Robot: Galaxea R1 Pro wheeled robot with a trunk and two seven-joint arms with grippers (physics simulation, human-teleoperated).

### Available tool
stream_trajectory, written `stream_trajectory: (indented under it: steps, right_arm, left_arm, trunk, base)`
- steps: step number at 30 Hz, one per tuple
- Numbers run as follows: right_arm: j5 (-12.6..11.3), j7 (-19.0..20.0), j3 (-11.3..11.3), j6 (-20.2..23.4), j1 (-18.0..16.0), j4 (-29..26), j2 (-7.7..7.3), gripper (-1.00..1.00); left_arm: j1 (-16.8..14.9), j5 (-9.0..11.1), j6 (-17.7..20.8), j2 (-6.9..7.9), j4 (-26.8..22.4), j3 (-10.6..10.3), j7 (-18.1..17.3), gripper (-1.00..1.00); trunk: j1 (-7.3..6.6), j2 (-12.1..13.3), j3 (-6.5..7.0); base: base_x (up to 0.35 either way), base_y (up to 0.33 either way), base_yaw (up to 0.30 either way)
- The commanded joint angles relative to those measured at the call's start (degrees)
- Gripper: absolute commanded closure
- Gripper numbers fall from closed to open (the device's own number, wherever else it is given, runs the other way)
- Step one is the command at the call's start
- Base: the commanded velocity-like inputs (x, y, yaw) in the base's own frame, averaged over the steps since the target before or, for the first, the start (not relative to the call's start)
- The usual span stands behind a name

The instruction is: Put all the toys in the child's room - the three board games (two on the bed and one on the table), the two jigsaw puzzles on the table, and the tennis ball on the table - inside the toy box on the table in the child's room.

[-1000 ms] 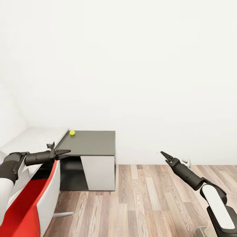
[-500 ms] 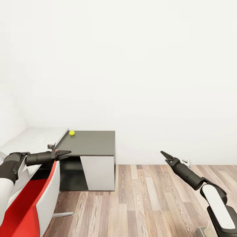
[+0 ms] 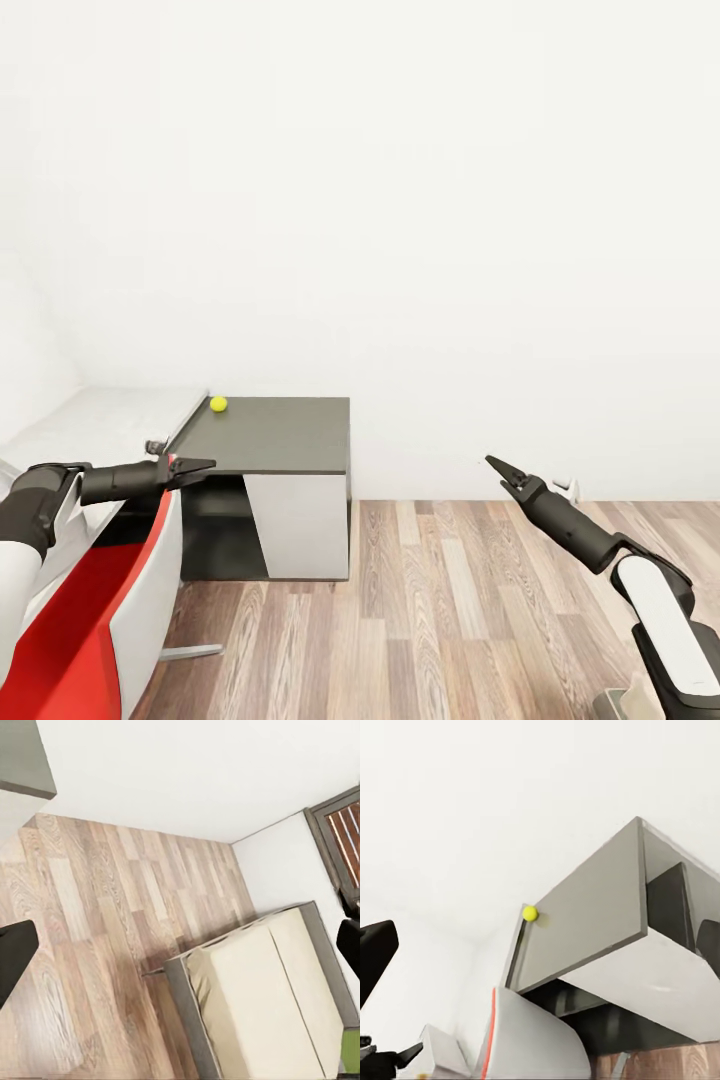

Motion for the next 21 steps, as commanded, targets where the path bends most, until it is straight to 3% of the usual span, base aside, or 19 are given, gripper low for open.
stream_trajectory:
  steps: [1,6,9,21]
  right_arm:
    - [0.4,0.1,0.1,1.7,0.0,-1.8,0.0,-1.0]
    - [2.7,0.3,0.2,9.6,-0.1,-5.9,0.03,-1.0]
    - [3.0,0.6,0.3,11.9,-0.1,-6.3,0.05,-1.0]
    - [3.3,0.8,1.1,12.8,0.0,-6.5,0.86,-1.0]
  left_arm:
    - [-0.1,-0.6,0.6,-0.08,0.0,0.3,0.5,-1.0]
    - [-0.1,-0.4,0.8,-0.8,0.0,0.3,4.9,-1.0]
    - [-0.1,-0.3,0.8,-1.84,0.0,0.4,8.2,-1.0]
    - [-0.1,-0.1,0.6,-4.82,0.0,0.6,22.9,-1.0]
  trunk:
    - [0.04,-0.1,-0.13]
    - [0.04,-0.1,-0.13]
    - [0.04,-0.1,-0.13]
    - [0.04,-0.1,-0.13]
  base:
    - [0.0,0.0,0.0]
    - [0.03,0.0,0.0]
    - [0.112,0.0,0.0]
    - [0.259,0.0,0.0]
